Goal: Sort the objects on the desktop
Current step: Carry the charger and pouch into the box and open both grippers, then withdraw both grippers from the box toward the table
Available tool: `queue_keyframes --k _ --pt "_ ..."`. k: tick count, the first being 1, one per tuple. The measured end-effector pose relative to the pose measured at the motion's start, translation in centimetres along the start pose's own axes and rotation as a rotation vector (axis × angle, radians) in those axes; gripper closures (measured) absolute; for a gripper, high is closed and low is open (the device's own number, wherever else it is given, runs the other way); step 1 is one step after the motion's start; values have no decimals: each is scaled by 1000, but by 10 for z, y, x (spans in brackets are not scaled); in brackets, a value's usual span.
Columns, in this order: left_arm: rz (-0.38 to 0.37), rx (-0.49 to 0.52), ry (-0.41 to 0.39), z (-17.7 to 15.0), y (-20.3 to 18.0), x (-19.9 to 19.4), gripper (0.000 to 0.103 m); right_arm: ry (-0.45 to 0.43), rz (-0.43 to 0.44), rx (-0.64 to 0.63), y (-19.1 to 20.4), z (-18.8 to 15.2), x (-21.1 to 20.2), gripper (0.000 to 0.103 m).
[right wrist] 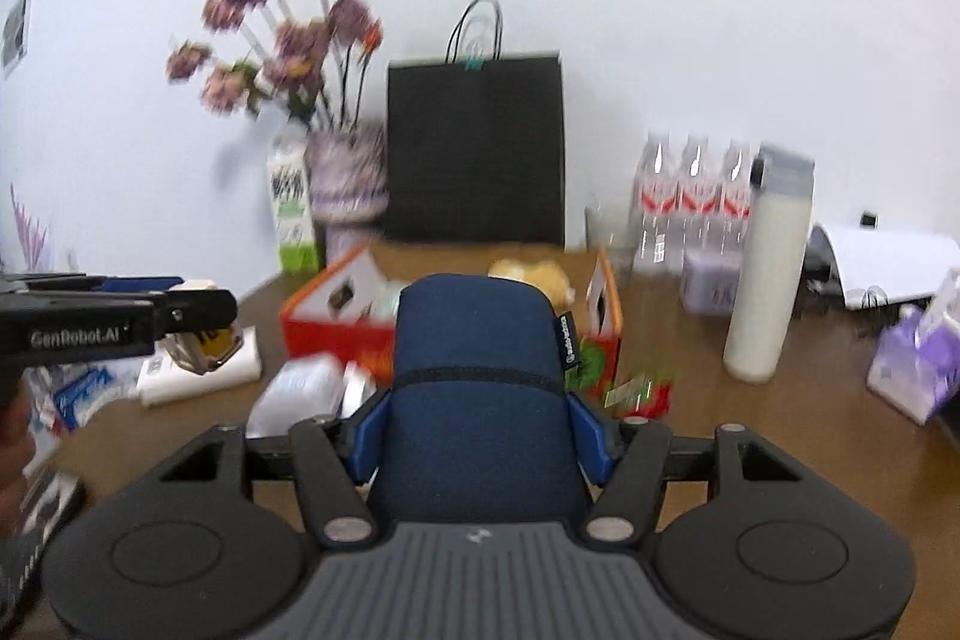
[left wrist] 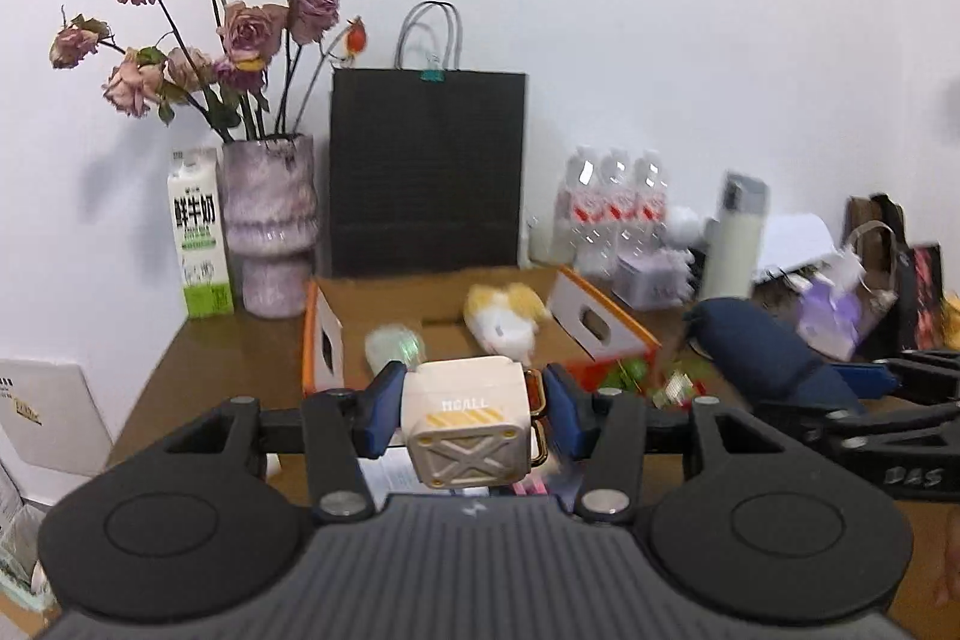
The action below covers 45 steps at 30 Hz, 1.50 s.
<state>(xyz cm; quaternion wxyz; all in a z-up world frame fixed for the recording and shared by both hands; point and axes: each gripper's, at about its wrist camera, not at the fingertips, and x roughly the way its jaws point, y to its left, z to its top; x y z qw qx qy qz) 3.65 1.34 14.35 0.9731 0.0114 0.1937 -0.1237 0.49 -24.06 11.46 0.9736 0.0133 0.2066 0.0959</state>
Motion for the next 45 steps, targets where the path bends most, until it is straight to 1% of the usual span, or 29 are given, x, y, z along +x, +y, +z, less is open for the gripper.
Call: queue_keyframes --k 3,5,8,10,12,14,17,19,20,22,23,24,25,26,27,29,31,32,33,34,35,36,37,38,40,42,43,45 --pt "45 -16 14 33 16 33 52 -19 10 48 -20 38 28 43" --pt "59 -22 28 51 25 57 52 -8 23 82 -33 65 56 43" --pt "64 -47 82 71 35 105 52 47 56 151 -49 95 107 43" --pt "92 -60 138 76 44 144 52 113 34 156 -53 106 149 43" --pt "104 -93 204 72 52 176 52 196 -18 124 -54 108 189 43" --pt "86 -102 246 67 57 200 52 288 -66 82 -54 104 231 43" --pt "114 -66 260 67 59 235 52 406 -130 7 -47 90 284 43" --pt "139 -72 271 71 64 262 52 468 -198 -54 -43 80 311 42" --pt "135 -80 278 72 68 276 52 486 -217 -75 -42 75 319 41" --pt "83 -68 314 71 72 300 52 511 -212 -95 -39 69 333 39" --pt "87 -62 341 67 74 313 53 509 -196 -90 -39 69 335 39" --pt "112 -60 349 64 75 320 48 502 -176 -84 -39 72 335 37" --pt "132 -54 353 61 77 323 46 490 -149 -76 -40 77 334 31" --pt "140 -60 346 60 79 324 40 474 -124 -75 -41 80 329 23" --pt "131 -83 327 60 83 320 36 452 -110 -79 -41 85 325 22" --pt "117 -108 296 61 84 311 33 404 -111 -99 -41 96 315 22" --pt "124 -77 303 67 78 299 31 363 -110 -93 -45 108 305 22" --pt "132 -60 305 70 76 294 28 346 -108 -76 -47 114 299 22" --pt "146 -41 303 74 72 285 22 331 -102 -55 -50 120 292 22" --pt "156 -33 298 77 69 278 19 315 -95 -27 -53 124 284 22" --pt "163 -30 289 81 67 268 15 309 -83 -3 -55 127 276 22" --pt "168 -26 279 84 64 257 8 309 -68 15 -56 128 269 22" --pt "178 -22 271 85 62 246 3 310 -57 25 -55 129 261 21" --pt "193 -20 267 86 60 237 0 309 -50 27 -53 127 252 20" --pt "218 -23 276 83 56 217 0 300 -44 19 -47 122 232 18" --pt "253 -58 268 71 53 191 0 285 -35 17 -40 111 211 16" --pt "263 -82 257 60 50 174 0 280 -28 13 -36 106 201 16" --pt "263 -90 244 38 38 144 0 259 -10 7 -26 84 178 15"
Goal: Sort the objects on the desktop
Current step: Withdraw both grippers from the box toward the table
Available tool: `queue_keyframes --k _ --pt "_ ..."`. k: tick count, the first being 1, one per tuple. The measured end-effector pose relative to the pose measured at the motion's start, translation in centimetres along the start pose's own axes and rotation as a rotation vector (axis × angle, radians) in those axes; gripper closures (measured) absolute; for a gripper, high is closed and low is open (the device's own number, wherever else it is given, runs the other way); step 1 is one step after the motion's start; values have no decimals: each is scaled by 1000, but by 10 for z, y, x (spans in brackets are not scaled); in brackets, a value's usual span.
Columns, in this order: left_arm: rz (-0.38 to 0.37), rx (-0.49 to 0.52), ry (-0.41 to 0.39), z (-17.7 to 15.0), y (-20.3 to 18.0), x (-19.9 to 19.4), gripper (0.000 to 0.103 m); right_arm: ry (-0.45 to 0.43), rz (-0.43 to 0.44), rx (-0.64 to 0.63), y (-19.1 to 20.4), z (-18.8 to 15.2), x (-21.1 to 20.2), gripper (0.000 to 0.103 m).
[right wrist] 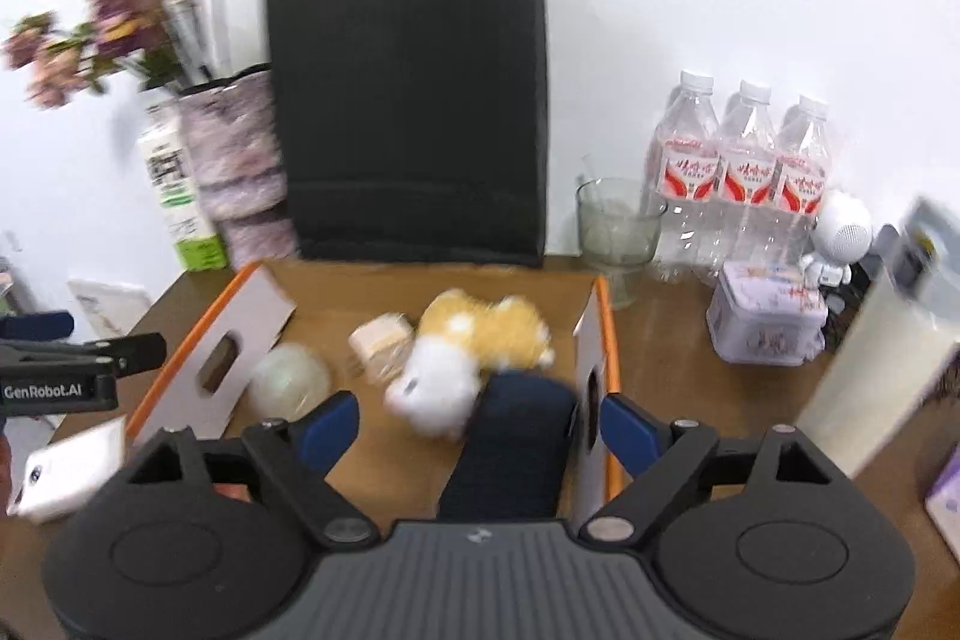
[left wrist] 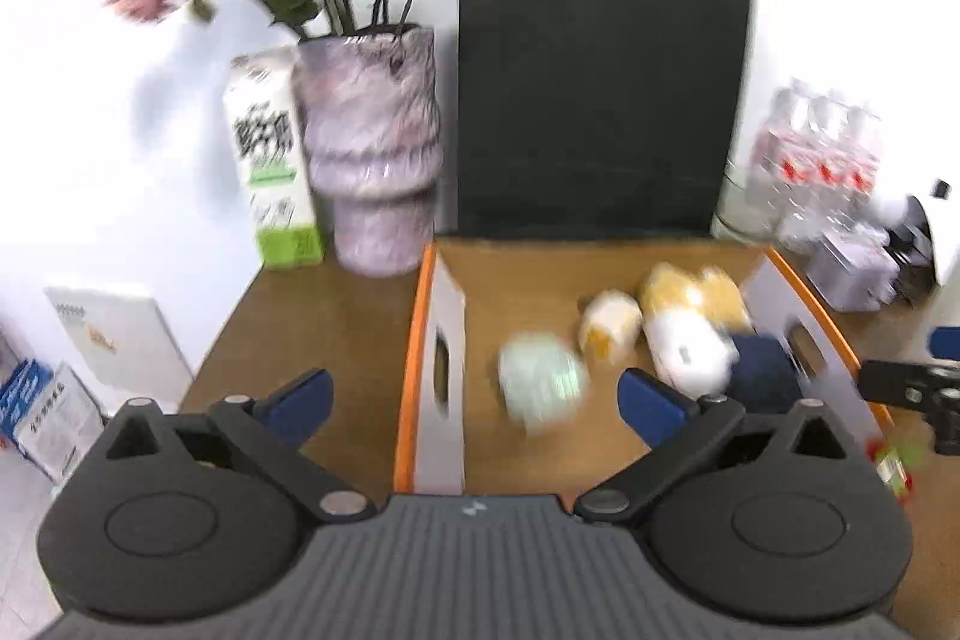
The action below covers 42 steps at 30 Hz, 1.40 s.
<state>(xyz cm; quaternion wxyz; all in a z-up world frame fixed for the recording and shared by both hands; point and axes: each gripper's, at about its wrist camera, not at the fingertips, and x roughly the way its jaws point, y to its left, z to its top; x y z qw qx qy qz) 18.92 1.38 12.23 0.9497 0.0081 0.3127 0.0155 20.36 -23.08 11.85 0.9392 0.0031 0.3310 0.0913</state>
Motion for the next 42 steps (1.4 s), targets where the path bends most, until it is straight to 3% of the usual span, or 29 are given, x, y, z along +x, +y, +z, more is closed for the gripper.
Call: queue_keyframes --k 4,9,12,16,18,20,25,32,37,40,42 --pt "-7 -9 -40 -81 -9 -55 0 -2 42 -13 18 -73 -26 14" --pt "12 -32 -18 -170 -15 -99 0 -6 -30 -44 35 -162 -50 10" --pt "64 -33 -10 -207 -19 -118 0 -5 -94 -59 44 -203 -60 9" --pt "58 22 -48 -230 -19 -136 0 -29 -83 -13 45 -230 -86 9" --pt "97 54 -73 -238 -20 -136 0 -34 -39 49 41 -236 -97 5" --pt "148 85 -50 -243 -25 -130 0 -25 10 78 38 -245 -104 5" --pt "133 106 -36 -244 -30 -127 0 -79 31 73 41 -261 -116 5" --pt "134 185 -50 -249 -40 -127 0 -88 25 75 43 -262 -116 5" --pt "63 131 -48 -236 -29 -124 0 -68 53 107 36 -257 -114 5" --pt "-29 83 -73 -201 -17 -116 0 -64 88 131 25 -237 -108 12" --pt "-39 59 -102 -173 -11 -102 0 -93 106 134 19 -219 -102 18"
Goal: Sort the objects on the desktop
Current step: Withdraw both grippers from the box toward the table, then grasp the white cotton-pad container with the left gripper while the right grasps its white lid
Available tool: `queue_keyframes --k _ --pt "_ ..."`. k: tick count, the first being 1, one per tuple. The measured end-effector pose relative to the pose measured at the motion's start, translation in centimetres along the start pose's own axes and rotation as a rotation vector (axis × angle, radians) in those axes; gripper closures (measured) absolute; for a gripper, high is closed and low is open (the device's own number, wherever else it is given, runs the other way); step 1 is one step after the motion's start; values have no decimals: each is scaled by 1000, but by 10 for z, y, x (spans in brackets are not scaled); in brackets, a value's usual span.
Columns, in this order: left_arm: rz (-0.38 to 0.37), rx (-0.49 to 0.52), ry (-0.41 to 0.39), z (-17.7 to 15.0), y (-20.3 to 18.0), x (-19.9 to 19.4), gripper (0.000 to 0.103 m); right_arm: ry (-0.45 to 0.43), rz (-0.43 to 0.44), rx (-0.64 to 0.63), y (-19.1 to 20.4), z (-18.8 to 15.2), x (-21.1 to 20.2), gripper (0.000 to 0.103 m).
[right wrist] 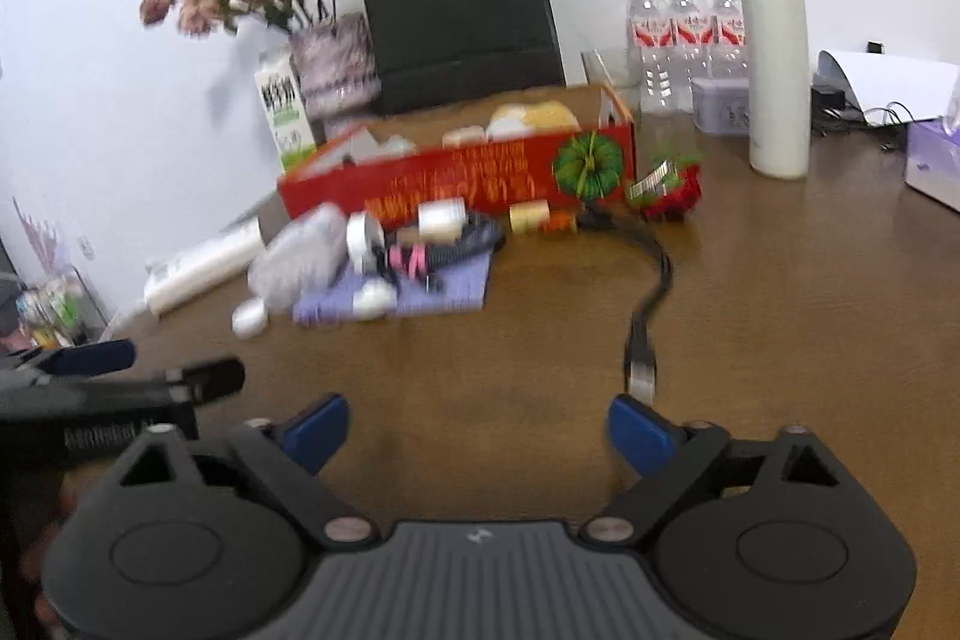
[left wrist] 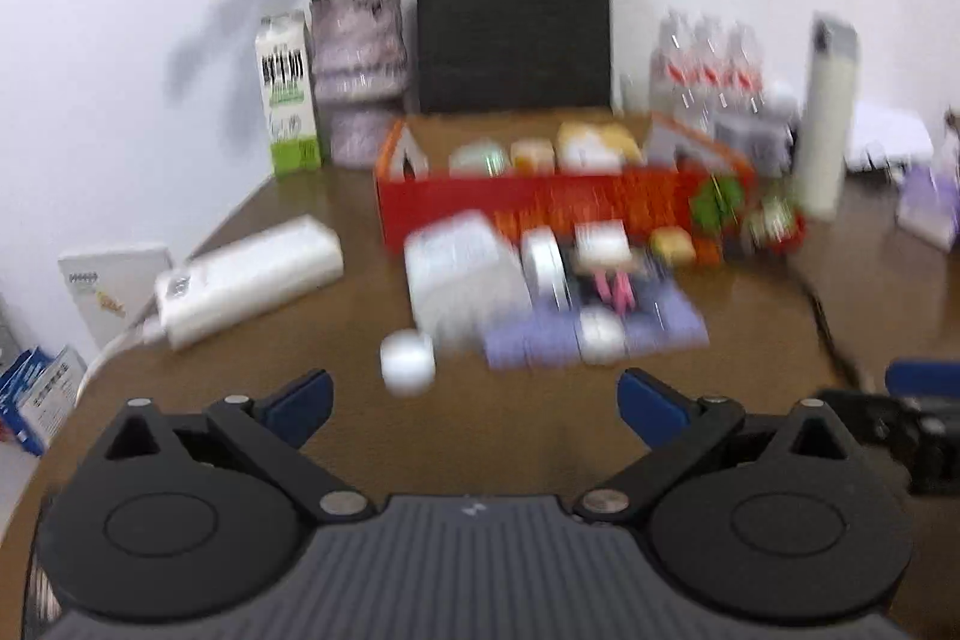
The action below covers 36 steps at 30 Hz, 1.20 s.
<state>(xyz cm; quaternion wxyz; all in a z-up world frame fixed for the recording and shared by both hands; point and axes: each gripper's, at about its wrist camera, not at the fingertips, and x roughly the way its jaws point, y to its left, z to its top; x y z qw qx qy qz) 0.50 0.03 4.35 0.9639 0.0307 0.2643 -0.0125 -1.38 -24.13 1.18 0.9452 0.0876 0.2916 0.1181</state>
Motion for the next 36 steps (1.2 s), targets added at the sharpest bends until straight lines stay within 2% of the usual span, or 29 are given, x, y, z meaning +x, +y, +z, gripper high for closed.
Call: queue_keyframes --k 2,4,6,8,10,13,14,16,18,20,24,26,29,31,34,36 --pt "0 -10 -13 22 6 21 0 -18 1 -17 -1 21 14 35" --pt "-21 -26 20 42 12 48 2 -2 14 -41 1 43 35 43" --pt "-45 -40 48 54 17 77 6 15 41 -63 6 66 62 43" --pt "-3 -27 96 58 19 104 13 37 99 -88 13 84 96 43" --pt "-43 -45 134 56 23 121 14 68 126 -67 17 96 132 44" --pt "-91 -107 195 53 31 136 29 109 60 -110 29 108 175 52" --pt "-86 -115 193 53 33 136 32 128 38 -133 33 110 187 69" --pt "-97 -106 165 54 34 132 35 149 41 -133 37 108 197 68" --pt "-117 -92 97 57 33 115 36 127 46 -132 38 102 191 68" --pt "-106 -87 42 63 32 93 36 76 41 -111 35 98 173 68" --pt "-141 -144 -31 68 37 35 36 -40 2 -86 29 88 106 68" --pt "-177 -127 -56 57 32 8 36 -28 21 -63 20 74 75 68" --pt "-202 -72 -9 27 12 -20 36 32 54 -87 19 41 46 68" --pt "-209 -47 23 5 0 -33 36 58 27 -122 21 19 32 68" --pt "-178 -10 73 -25 -12 -45 36 74 -16 -159 25 -11 11 68" --pt "-156 6 107 -40 -17 -48 36 82 -13 -175 28 -24 1 68"
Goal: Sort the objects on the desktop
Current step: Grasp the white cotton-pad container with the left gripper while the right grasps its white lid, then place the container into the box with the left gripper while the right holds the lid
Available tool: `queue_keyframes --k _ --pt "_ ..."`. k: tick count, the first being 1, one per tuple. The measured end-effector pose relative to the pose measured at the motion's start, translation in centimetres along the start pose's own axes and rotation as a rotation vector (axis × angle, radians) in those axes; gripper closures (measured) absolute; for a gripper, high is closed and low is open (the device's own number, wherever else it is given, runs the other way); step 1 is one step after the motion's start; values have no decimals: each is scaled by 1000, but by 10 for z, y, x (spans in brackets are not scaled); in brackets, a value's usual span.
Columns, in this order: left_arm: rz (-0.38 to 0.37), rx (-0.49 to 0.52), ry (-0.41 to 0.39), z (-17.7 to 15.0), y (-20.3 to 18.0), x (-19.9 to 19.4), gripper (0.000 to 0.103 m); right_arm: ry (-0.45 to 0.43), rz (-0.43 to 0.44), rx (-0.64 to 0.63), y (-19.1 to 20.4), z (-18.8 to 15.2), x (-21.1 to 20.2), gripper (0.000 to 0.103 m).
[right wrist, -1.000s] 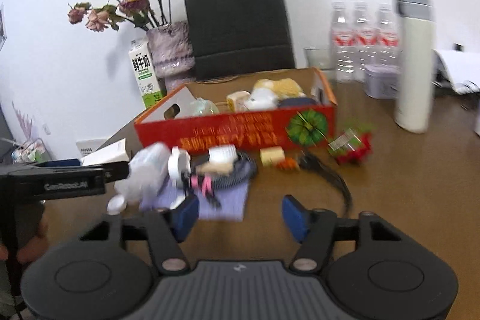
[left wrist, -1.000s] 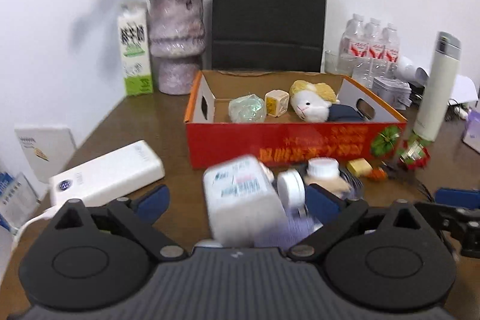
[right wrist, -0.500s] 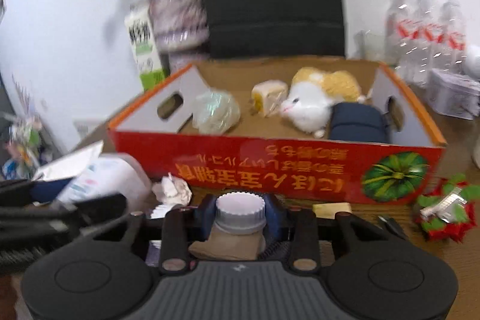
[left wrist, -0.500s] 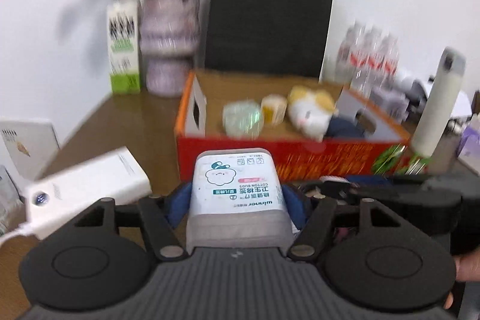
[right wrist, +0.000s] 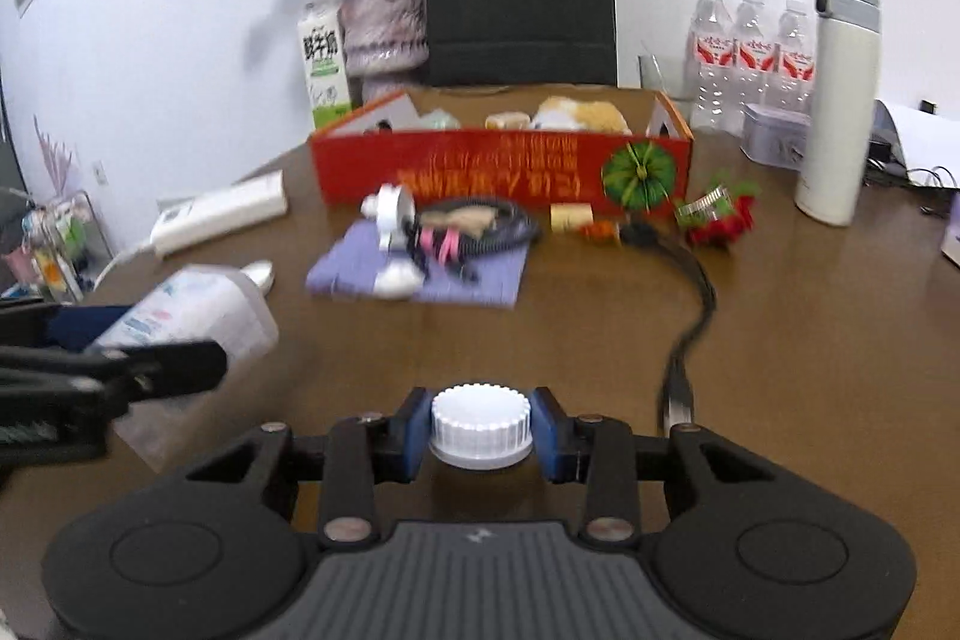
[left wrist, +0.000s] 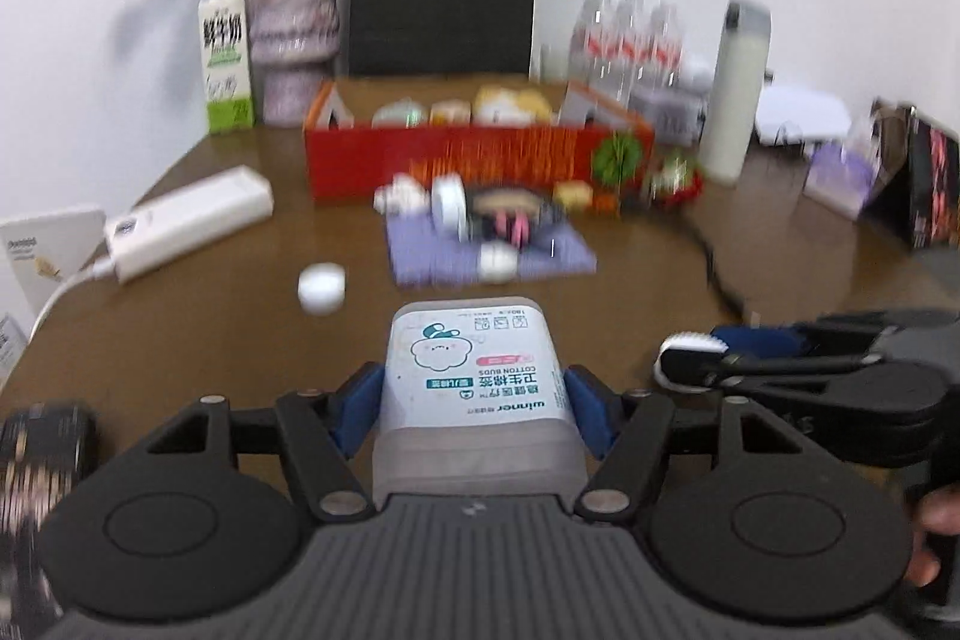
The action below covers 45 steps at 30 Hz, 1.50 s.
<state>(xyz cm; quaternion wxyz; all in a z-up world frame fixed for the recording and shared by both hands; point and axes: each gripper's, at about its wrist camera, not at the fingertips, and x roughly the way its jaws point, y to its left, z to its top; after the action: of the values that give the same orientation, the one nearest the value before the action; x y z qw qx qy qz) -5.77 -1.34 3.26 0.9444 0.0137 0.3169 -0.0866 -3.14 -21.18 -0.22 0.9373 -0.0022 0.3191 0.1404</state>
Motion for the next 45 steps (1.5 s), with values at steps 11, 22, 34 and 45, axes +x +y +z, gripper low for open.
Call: queue_keyframes --k 11,22,34,45 --pt "16 2 45 -19 -4 -3 21 2 -18 -25 -1 -22 -20 62" --pt "-30 -4 -23 7 3 -9 37 -34 62 9 -5 -5 -23 69" --pt "-163 -110 294 277 56 175 37 -40 153 9 -47 226 62 69" --pt "70 -196 353 267 93 311 35 199 153 80 -60 276 247 69"
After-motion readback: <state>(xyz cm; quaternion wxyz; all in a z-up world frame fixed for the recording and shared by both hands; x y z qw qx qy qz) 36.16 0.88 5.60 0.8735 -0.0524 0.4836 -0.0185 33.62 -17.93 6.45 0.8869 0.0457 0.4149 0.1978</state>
